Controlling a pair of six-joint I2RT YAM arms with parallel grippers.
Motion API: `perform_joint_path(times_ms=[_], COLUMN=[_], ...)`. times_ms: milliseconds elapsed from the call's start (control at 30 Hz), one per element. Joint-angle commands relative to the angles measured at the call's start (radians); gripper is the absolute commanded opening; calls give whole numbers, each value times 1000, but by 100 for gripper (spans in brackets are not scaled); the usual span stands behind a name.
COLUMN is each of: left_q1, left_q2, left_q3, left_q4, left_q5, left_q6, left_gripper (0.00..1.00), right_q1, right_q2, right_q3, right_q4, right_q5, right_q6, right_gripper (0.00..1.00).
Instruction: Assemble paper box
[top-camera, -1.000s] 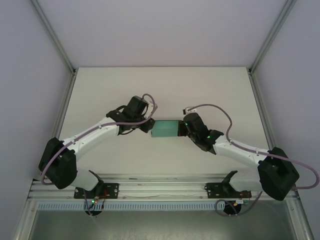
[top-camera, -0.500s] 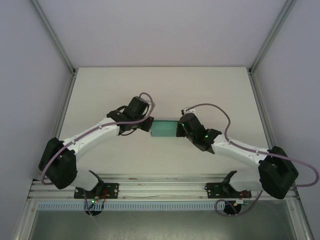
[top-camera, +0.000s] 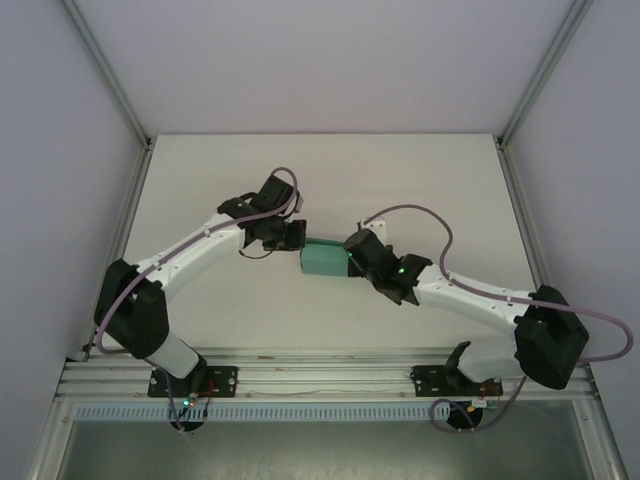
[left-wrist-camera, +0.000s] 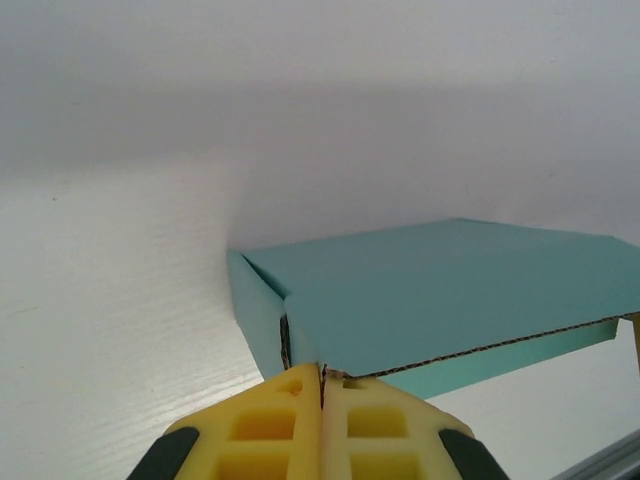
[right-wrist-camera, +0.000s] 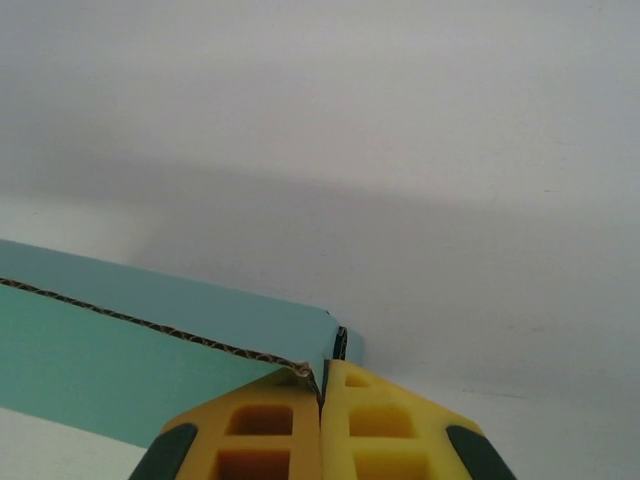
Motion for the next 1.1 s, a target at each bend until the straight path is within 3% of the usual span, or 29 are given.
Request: perform_joint_path(times_ms=[0, 200, 667, 867, 1000, 1067], left_q1=[3, 2, -55, -56, -56, -56], left_q2=[33, 64, -2, -7, -7, -4], left_q3=[30, 55, -188, -208, -218, -221], left_q4=[-78, -122, 115, 114, 128, 132], left_q5=[108, 38, -154, -181, -182, -172], left_q6=[-46, 1, 0, -14, -25, -29], left_gripper=[0, 0, 0, 0, 0, 0], right_q1=[30, 38, 39, 39, 37, 30], right_q2=[44, 48, -12, -53, -110, -138], right_q3=[10, -8, -204, -183, -153, -138], right_q4=[-99, -67, 167, 139, 101, 78], right_q5=[23, 33, 2, 15, 7, -7], right_q6=[24, 14, -132, -121, -137, -140], right_gripper=[0, 0, 0, 15, 37, 42])
